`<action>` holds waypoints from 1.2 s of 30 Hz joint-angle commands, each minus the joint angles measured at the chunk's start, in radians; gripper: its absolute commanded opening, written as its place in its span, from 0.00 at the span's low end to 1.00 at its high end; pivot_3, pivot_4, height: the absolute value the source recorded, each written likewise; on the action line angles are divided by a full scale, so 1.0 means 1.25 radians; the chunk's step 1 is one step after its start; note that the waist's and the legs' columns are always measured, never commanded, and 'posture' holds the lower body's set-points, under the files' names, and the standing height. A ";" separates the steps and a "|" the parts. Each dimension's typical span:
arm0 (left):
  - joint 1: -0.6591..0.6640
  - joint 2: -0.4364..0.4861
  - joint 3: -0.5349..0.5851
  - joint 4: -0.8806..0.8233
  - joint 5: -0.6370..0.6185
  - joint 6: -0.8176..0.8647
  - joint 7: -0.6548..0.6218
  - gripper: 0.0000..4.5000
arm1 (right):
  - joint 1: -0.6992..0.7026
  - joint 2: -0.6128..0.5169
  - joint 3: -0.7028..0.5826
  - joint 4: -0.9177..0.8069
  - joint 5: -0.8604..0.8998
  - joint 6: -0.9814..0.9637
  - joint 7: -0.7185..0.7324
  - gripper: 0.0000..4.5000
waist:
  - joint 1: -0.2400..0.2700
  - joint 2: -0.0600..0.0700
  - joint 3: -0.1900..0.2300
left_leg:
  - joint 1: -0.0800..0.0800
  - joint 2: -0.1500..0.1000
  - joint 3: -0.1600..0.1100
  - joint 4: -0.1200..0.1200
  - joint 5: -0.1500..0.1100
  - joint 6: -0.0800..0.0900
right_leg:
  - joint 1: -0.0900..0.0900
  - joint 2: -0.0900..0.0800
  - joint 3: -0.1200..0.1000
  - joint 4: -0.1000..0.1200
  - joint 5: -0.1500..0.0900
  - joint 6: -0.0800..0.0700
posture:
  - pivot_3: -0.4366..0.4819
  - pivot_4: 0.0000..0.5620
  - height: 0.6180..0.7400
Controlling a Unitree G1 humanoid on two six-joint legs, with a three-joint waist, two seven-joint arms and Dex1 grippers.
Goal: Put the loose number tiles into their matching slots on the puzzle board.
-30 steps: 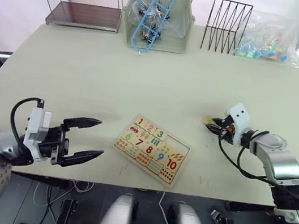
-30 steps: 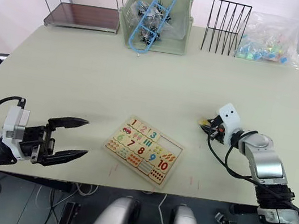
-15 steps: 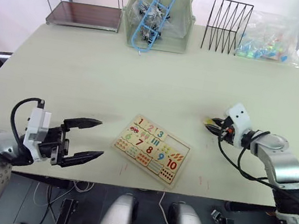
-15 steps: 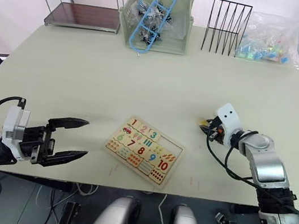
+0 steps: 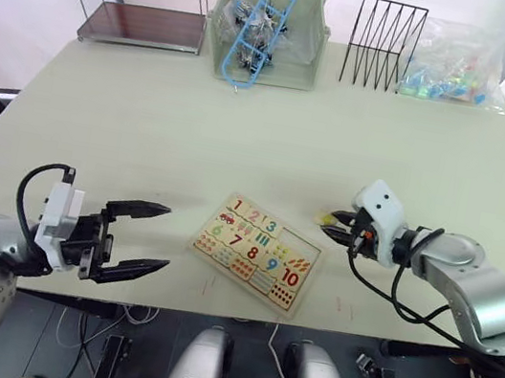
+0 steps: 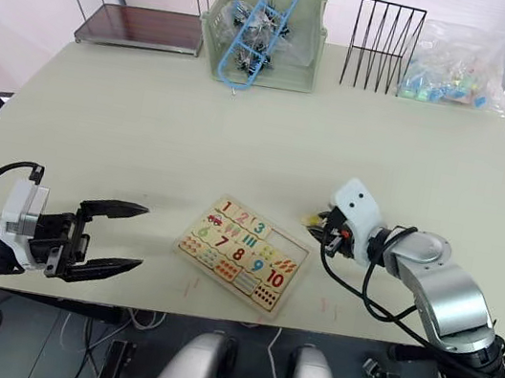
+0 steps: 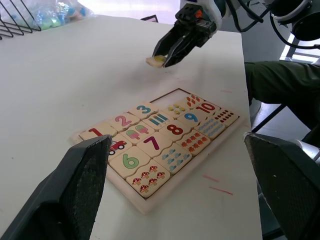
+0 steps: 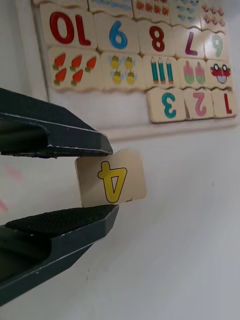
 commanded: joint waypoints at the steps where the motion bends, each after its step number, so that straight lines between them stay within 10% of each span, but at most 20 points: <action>1: 0.012 0.012 0.018 -0.010 -0.008 -0.007 -0.011 1.00 | -0.017 0.024 0.031 -0.070 0.018 0.072 -0.041 0.18 | 0.000 0.000 0.000 | 0.000 0.000 0.000 0.000 0.000 0.000 | 0.000 0.000 0.000 0.000 0.000 0.000 | 0.48 0.27 1.00; 36: 0.009 0.021 0.009 -0.001 -0.001 -0.009 -0.019 1.00 | -0.132 0.123 0.171 -0.049 0.040 0.288 -0.186 0.18 | -0.003 0.000 0.000 | -0.001 0.000 0.000 0.000 0.000 0.000 | -0.002 0.000 0.000 0.000 0.000 0.000 | 0.48 0.27 1.00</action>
